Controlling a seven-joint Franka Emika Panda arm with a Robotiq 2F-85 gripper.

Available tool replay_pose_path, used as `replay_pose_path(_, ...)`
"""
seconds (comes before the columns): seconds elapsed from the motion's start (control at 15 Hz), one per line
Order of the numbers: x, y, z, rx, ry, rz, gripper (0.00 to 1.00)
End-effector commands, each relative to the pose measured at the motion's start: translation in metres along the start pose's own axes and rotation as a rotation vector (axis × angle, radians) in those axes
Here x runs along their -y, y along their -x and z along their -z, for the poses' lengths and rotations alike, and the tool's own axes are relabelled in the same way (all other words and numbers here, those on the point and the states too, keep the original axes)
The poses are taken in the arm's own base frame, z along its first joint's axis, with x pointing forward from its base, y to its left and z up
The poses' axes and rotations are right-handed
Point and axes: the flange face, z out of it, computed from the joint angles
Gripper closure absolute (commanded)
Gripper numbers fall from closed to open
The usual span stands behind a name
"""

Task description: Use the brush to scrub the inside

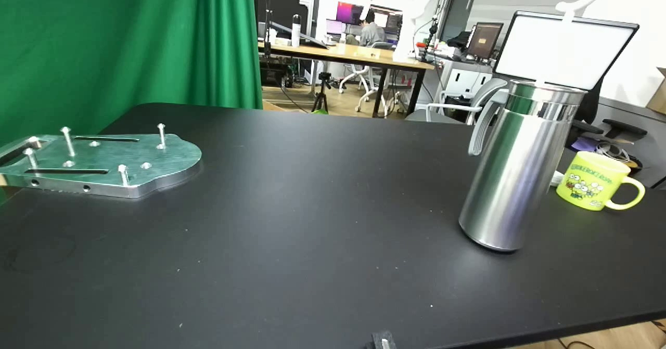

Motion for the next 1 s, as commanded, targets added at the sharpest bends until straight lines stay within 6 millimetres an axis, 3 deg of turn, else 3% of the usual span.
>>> replay_pose_path(0.0,-0.008,-0.001,-0.047,0.018,-0.049,-0.025,0.96)
replay_pose_path(0.27,-0.016,-0.001,-0.095,0.045,-0.104,-0.038,0.96)
replay_pose_path(0.47,-0.020,-0.002,-0.101,0.059,-0.111,-0.044,0.96)
replay_pose_path(0.67,-0.014,-0.003,-0.074,0.055,-0.091,-0.034,0.96)
replay_pose_path(0.93,-0.001,-0.004,-0.010,0.034,-0.012,-0.014,0.96)
